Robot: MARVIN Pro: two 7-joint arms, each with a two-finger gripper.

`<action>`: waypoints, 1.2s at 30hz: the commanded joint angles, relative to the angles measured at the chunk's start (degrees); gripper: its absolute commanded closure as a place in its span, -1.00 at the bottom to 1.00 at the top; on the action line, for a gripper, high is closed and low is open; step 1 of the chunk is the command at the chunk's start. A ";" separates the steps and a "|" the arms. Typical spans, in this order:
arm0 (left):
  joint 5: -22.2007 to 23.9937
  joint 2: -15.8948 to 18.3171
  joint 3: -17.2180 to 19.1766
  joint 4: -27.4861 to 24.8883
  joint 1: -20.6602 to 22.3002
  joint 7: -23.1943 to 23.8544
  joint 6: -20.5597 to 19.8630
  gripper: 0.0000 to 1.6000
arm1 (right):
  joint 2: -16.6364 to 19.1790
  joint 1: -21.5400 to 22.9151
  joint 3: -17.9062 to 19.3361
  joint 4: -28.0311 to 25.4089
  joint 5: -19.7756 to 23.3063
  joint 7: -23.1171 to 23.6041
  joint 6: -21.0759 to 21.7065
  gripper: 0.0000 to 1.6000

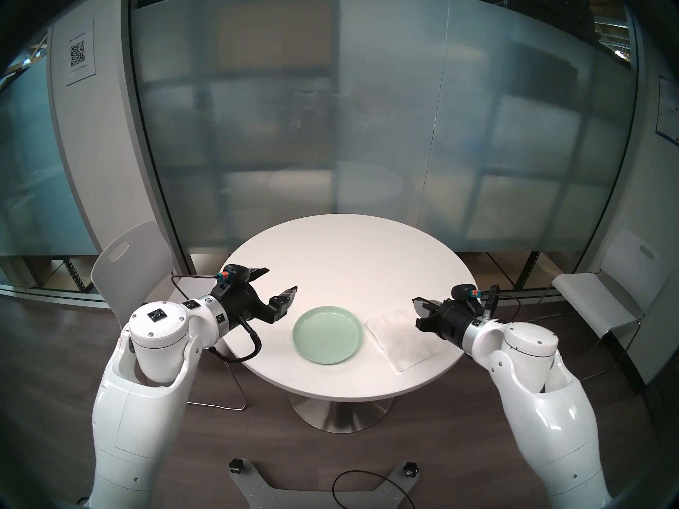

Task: Fold the napkin in half twice and place it beside the plate

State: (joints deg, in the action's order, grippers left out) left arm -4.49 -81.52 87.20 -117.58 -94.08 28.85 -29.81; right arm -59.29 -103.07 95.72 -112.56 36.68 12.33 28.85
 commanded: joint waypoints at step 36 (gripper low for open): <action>-0.84 -2.16 -1.54 -4.39 0.25 -2.22 -3.89 -1.00 | -3.65 -5.95 3.50 -3.18 -1.02 0.75 -8.04 -1.00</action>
State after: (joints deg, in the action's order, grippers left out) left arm -5.32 -83.46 85.65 -120.49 -93.95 26.93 -34.18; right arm -63.00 -109.83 99.00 -114.75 35.64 12.99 21.39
